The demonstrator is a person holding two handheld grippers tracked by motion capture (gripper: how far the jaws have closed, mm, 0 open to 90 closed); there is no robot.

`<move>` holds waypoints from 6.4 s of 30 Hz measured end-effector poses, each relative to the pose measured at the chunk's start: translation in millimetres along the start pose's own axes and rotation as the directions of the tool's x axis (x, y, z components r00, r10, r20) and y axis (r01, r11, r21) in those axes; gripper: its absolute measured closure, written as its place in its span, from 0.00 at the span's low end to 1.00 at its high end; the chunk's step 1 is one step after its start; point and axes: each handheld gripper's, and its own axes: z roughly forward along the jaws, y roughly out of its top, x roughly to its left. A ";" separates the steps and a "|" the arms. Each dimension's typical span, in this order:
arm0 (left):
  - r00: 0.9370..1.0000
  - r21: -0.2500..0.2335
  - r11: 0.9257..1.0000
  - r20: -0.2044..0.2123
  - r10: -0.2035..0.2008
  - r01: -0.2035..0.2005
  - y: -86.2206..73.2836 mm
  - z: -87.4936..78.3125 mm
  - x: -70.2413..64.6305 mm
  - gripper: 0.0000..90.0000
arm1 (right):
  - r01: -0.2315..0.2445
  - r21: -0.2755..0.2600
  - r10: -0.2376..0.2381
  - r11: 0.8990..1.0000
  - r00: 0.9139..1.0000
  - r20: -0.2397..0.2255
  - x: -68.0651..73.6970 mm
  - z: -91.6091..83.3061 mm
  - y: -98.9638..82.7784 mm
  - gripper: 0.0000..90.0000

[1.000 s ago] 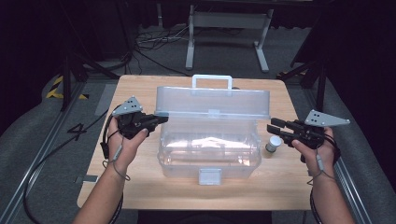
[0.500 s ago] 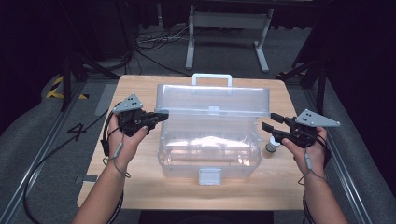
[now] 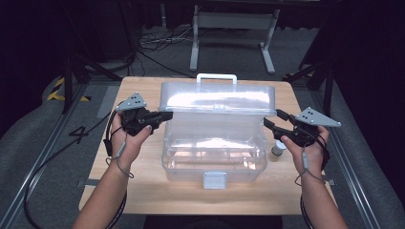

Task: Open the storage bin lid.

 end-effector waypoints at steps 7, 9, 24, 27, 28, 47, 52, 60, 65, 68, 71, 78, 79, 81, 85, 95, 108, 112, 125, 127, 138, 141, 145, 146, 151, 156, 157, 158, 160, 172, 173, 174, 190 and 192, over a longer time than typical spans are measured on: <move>1.000 -0.004 1.000 0.002 -0.001 0.001 2.7 1.4 1.9 0.96 | 0.024 0.003 -0.024 1.000 1.000 0.014 5.4 10.6 5.6 0.47; 1.000 -0.005 1.000 0.001 -0.002 0.002 3.6 1.9 2.2 0.96 | 0.017 -0.002 -0.017 1.000 1.000 0.016 5.7 13.0 7.0 0.47; 1.000 -0.012 1.000 0.006 -0.001 0.001 8.0 4.2 6.1 0.95 | 0.006 -0.047 -0.002 0.999 0.996 0.087 9.5 23.6 12.4 0.47; 1.000 -0.013 1.000 0.009 -0.002 0.002 8.2 4.2 6.6 0.95 | 0.002 -0.056 0.004 0.998 0.995 0.105 9.9 25.7 14.4 0.47; 1.000 -0.013 1.000 0.009 -0.002 0.002 8.1 4.2 6.7 0.95 | 0.003 -0.054 0.003 0.999 0.994 0.108 9.9 26.5 15.0 0.47; 0.999 -0.021 1.000 0.031 -0.020 0.020 7.0 4.5 8.8 0.94 | -0.019 -0.046 0.027 0.999 0.981 0.194 11.5 37.5 25.8 0.50; 0.999 -0.021 1.000 0.029 -0.018 0.018 6.8 4.6 8.5 0.93 | -0.013 -0.065 0.027 0.998 0.976 0.216 12.3 36.8 30.4 0.51; 0.999 -0.017 1.000 0.029 -0.022 0.023 6.1 5.2 8.5 0.93 | 0.027 -0.098 -0.001 0.995 0.968 0.252 17.4 35.1 36.2 0.56; 0.999 -0.014 1.000 0.025 -0.021 0.022 5.1 6.1 7.5 0.91 | 0.028 -0.120 0.005 0.992 0.964 0.265 19.7 35.1 36.8 0.64; 1.000 -0.011 1.000 0.015 -0.012 0.012 4.4 5.5 6.3 0.90 | 0.052 -0.117 -0.016 0.992 0.956 0.293 22.0 35.5 37.0 0.68; 1.000 0.005 1.000 -0.009 -0.004 0.005 2.5 4.9 5.8 0.89 | 0.054 -0.116 -0.017 0.992 0.953 0.303 21.9 35.7 37.2 0.71; 0.999 0.026 1.000 -0.050 0.003 -0.001 -1.8 0.6 6.3 0.86 | 0.062 -0.137 -0.015 0.989 0.947 0.320 20.7 37.8 38.2 0.73; 0.999 0.029 1.000 -0.054 0.002 0.000 -2.6 -1.0 6.6 0.86 | 0.065 -0.137 -0.017 0.988 0.946 0.324 21.1 38.1 38.4 0.72; 0.998 0.032 0.999 -0.057 -0.003 0.005 -3.9 -3.0 7.5 0.85 | 0.065 -0.141 -0.016 0.988 0.945 0.327 20.9 39.0 39.1 0.73; 0.997 0.041 0.999 -0.081 -0.013 0.016 -8.1 -6.6 10.0 0.81 | 0.064 -0.127 -0.019 0.990 0.944 0.328 18.5 39.6 41.4 0.76; 0.992 0.045 0.998 -0.120 -0.044 0.050 -15.7 -19.6 16.1 0.77 | 0.058 -0.133 -0.010 0.989 0.941 0.339 15.0 41.3 47.0 0.82; 0.981 0.051 0.996 -0.183 -0.057 0.067 -25.1 -28.8 23.7 0.76 | 0.043 -0.139 0.005 0.989 0.946 0.324 8.6 44.3 50.4 0.84; 0.978 0.039 0.996 -0.197 -0.072 0.081 -29.2 -30.7 26.1 0.70 | 0.038 -0.135 0.007 0.990 0.948 0.319 6.0 46.2 51.9 0.84; 0.963 0.036 0.994 -0.253 -0.091 0.103 -45.4 -47.2 31.5 0.63 | 0.023 -0.131 0.018 0.991 0.952 0.305 -2.8 56.2 57.3 0.84; 0.960 0.037 0.994 -0.265 -0.090 0.104 -47.7 -49.9 31.7 0.64 | 0.024 -0.129 0.016 0.991 0.952 0.305 -4.3 57.9 57.9 0.84; 0.942 0.035 0.990 -0.315 -0.118 0.136 -61.4 -65.2 34.3 0.60 | 0.018 -0.109 0.014 0.994 0.957 0.290 -15.6 68.6 62.5 0.85; 0.938 0.038 0.989 -0.322 -0.126 0.146 -64.4 -68.1 34.6 0.59 | 0.014 -0.110 0.019 0.994 0.957 0.289 -18.0 72.0 63.2 0.85; 0.935 0.038 0.988 -0.331 -0.131 0.152 -68.2 -72.1 35.0 0.59 | 0.012 -0.107 0.019 0.994 0.958 0.284 -21.6 76.3 64.2 0.85; 0.934 0.039 0.987 -0.332 -0.132 0.153 -68.8 -72.9 35.1 0.59 | 0.015 -0.107 0.016 0.994 0.959 0.284 -22.9 77.8 64.5 0.85; 0.930 0.040 0.985 -0.338 -0.143 0.166 -71.9 -76.8 34.9 0.59 | 0.016 -0.103 0.014 0.995 0.960 0.280 -27.2 83.2 65.7 0.85; 0.929 0.040 0.984 -0.340 -0.148 0.172 -72.9 -78.3 35.4 0.59 | 0.016 -0.110 0.016 0.994 0.960 0.281 -30.5 88.4 65.4 0.85; 0.929 0.041 0.985 -0.340 -0.147 0.170 -72.9 -78.0 35.6 0.59 | 0.019 -0.115 0.014 0.993 0.960 0.280 -31.6 89.8 64.8 0.85; 0.930 0.042 0.984 -0.336 -0.148 0.172 -73.0 -77.7 35.7 0.59 | 0.023 -0.122 0.012 0.992 0.960 0.279 -32.4 91.0 64.1 0.85; 0.931 0.042 0.984 -0.332 -0.150 0.174 -73.1 -77.0 35.9 0.58 | 0.031 -0.134 0.008 0.991 0.961 0.277 -34.2 93.1 62.7 0.86; 0.933 0.045 0.983 -0.327 -0.151 0.175 -72.5 -74.7 37.2 0.58 | 0.039 -0.142 0.003 0.989 0.960 0.282 -39.5 101.7 61.7 0.86; 0.933 0.044 0.983 -0.327 -0.152 0.176 -72.6 -74.6 37.2 0.58 | 0.037 -0.145 0.005 0.989 0.960 0.281 -39.9 102.8 61.6 0.87; 0.933 0.044 0.983 -0.327 -0.153 0.177 -72.7 -74.7 37.3 0.58 | 0.039 -0.145 0.003 0.989 0.959 0.282 -40.3 103.7 61.6 0.87; 0.928 0.051 0.979 -0.332 -0.168 0.195 -76.2 -76.9 39.0 0.59 | 0.031 -0.147 0.010 0.989 0.963 0.268 -53.4 120.0 57.9 0.88; 0.928 0.052 0.979 -0.332 -0.168 0.195 -76.9 -77.7 39.3 0.59 | 0.031 -0.142 0.008 0.989 0.963 0.268 -54.7 121.7 57.9 0.88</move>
